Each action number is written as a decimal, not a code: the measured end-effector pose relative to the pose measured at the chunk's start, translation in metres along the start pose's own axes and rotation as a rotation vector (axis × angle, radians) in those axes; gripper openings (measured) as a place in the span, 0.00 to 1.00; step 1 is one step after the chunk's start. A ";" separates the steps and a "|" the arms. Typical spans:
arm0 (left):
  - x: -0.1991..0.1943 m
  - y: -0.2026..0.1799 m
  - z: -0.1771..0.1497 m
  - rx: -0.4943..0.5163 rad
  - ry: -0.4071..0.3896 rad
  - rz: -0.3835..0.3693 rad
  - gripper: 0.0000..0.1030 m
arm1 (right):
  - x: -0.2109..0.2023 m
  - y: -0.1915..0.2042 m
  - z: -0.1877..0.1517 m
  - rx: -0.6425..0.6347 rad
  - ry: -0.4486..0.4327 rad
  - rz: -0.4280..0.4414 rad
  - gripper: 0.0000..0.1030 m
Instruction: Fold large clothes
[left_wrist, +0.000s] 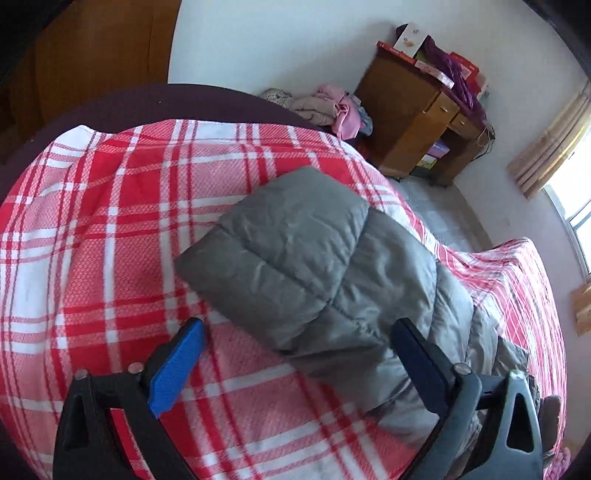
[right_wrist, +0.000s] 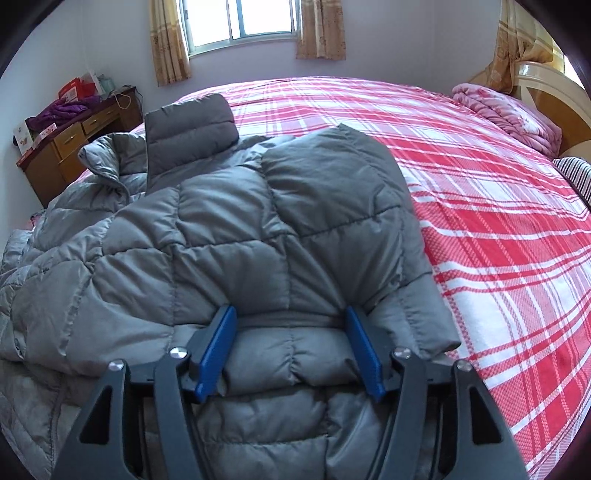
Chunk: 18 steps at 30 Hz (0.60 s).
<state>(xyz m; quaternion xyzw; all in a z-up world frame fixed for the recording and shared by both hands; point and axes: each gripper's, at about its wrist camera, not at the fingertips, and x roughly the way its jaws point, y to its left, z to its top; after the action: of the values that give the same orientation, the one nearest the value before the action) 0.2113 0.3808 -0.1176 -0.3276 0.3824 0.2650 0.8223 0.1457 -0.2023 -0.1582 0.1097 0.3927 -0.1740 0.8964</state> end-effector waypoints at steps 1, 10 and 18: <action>0.004 -0.003 -0.001 0.009 0.009 0.009 0.77 | 0.000 0.000 0.000 0.000 0.000 0.000 0.62; 0.011 -0.020 0.002 0.085 -0.032 0.012 0.20 | 0.001 0.001 0.000 0.004 -0.002 0.006 0.63; -0.048 -0.088 -0.012 0.365 -0.256 -0.019 0.14 | 0.001 0.000 0.000 0.006 -0.004 0.012 0.63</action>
<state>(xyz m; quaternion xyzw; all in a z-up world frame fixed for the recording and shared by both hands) 0.2392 0.3061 -0.0556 -0.1408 0.3134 0.2231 0.9122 0.1466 -0.2023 -0.1590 0.1143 0.3898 -0.1701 0.8978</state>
